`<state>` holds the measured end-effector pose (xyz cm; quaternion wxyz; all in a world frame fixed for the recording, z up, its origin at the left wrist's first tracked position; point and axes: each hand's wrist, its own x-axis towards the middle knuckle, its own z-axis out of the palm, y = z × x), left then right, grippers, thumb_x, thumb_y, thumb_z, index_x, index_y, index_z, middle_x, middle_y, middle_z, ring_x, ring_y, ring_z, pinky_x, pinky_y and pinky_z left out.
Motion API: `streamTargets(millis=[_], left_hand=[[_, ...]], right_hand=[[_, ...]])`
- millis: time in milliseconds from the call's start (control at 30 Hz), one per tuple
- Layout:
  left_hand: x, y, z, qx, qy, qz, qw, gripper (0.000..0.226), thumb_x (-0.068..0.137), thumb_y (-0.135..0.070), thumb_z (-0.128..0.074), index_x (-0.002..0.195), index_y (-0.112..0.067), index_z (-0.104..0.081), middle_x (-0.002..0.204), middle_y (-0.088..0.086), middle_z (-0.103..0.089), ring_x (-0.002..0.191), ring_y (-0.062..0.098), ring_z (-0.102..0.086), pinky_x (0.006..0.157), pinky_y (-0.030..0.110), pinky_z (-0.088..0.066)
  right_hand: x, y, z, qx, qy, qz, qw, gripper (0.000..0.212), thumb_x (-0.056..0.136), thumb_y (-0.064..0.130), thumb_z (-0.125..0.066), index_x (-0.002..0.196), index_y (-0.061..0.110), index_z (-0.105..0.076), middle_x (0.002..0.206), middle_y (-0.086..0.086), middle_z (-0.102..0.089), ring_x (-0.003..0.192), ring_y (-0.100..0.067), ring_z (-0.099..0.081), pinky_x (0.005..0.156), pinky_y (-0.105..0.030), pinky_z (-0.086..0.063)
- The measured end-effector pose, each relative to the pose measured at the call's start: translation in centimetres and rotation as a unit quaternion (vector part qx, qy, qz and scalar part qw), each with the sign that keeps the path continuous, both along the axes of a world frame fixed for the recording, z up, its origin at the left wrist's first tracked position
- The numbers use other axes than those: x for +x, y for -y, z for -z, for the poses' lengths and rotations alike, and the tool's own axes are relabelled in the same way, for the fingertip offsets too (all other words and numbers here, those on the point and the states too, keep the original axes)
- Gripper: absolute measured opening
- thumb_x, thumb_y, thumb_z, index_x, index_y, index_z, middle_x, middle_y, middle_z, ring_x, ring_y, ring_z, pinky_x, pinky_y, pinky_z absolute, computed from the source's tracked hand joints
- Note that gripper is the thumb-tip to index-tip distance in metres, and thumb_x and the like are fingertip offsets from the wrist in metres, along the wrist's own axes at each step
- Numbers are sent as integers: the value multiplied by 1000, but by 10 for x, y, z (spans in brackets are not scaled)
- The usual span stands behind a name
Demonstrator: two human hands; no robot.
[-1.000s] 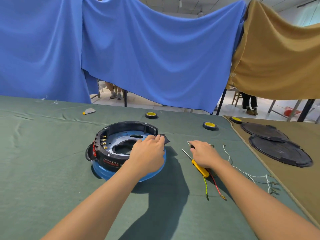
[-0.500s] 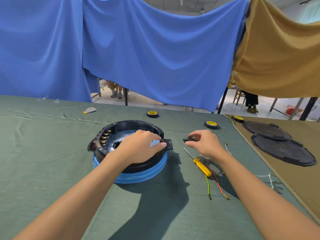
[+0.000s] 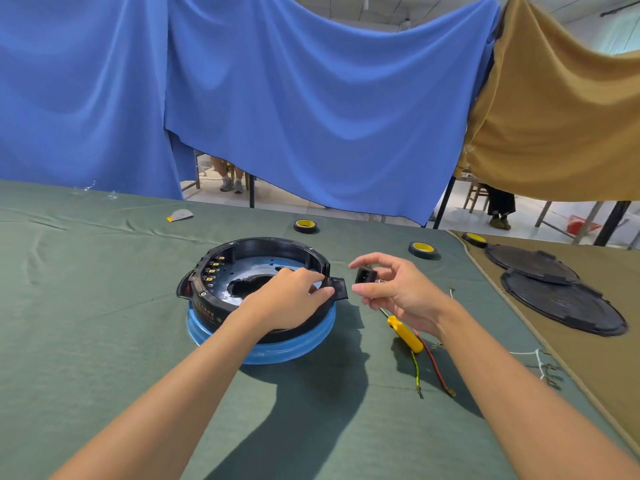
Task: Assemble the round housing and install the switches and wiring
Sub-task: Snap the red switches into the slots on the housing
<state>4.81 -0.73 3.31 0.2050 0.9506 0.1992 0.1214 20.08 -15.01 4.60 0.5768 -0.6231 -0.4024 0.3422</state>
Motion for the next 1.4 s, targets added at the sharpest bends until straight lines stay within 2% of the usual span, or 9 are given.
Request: streamTargets(millis=[267, 400, 500, 567, 700, 833, 967, 1200, 1400], left_hand=[[1, 5, -3, -58, 2, -13, 998, 51, 99, -42, -49, 143, -15, -48, 129, 7, -65, 122, 26, -56, 103, 39, -43], [1, 6, -3, -67, 1, -15, 998, 52, 100, -41, -49, 145, -15, -45, 131, 8, -63, 123, 25, -55, 104, 38, -43], [2, 9, -3, -62, 1, -14, 998, 51, 100, -41, -49, 143, -15, -47, 132, 8, -63, 122, 25, -56, 101, 35, -43], [3, 11, -3, -61, 9, -19, 998, 52, 99, -41, -50, 143, -15, -47, 136, 7, -60, 123, 24, -55, 102, 34, -43], [0, 17, -3, -88, 133, -35, 987, 40, 97, -34, -55, 134, -18, -57, 130, 1, -62, 120, 16, -56, 100, 30, -44], [0, 13, -6, -178, 268, -50, 945, 19, 96, -22, -58, 105, -20, -74, 89, -17, -72, 83, -7, -62, 74, 16, -48], [0, 9, -5, -230, 295, -49, 926, 18, 94, -18, -61, 85, -25, -74, 62, -20, -66, 52, -7, -53, 42, 9, -33], [-3, 10, -10, -290, 288, -44, 912, 16, 95, -22, -62, 85, -33, -68, 71, -9, -73, 68, 3, -67, 65, 18, -50], [-8, 7, -13, -366, 248, -54, 895, 13, 95, -21, -63, 103, -15, -70, 81, -1, -73, 73, 7, -67, 65, 19, -48]], right_hand=[[0, -4, -6, 38, -80, -8, 996, 31, 83, -13, -61, 112, -3, -66, 96, -18, -69, 89, -29, -71, 80, -27, -59], [-2, -5, -6, 14, 16, 19, 1000, 21, 84, 1, -69, 104, 4, -71, 86, -12, -71, 75, -22, -71, 64, -24, -57], [-4, -9, -5, -2, 132, 40, 990, 16, 83, 11, -74, 99, 12, -71, 81, -8, -70, 67, -12, -62, 53, -23, -45], [-5, -13, -4, 14, 122, 44, 991, 18, 82, 9, -75, 97, 11, -66, 80, -6, -67, 64, -12, -56, 51, -24, -42], [-8, -17, -4, 63, 94, 11, 994, 22, 78, -8, -73, 95, 3, -65, 89, -6, -69, 77, -21, -63, 73, -31, -55], [-11, -20, -6, 92, 80, 4, 993, 33, 79, -18, -64, 76, 12, -78, 88, 4, -71, 89, -23, -69, 83, -26, -54], [-12, -22, -8, 95, 108, 41, 989, 39, 82, -15, -63, 77, 19, -80, 88, -6, -75, 92, -24, -70, 84, -31, -55], [-14, -23, -13, 65, 95, 33, 993, 39, 78, -15, -67, 103, 16, -67, 95, -10, -74, 91, -29, -72, 84, -39, -59], [-18, -27, -14, 67, 117, 28, 990, 23, 79, -11, -71, 89, 10, -70, 89, -11, -75, 86, -28, -72, 79, -37, -59]])
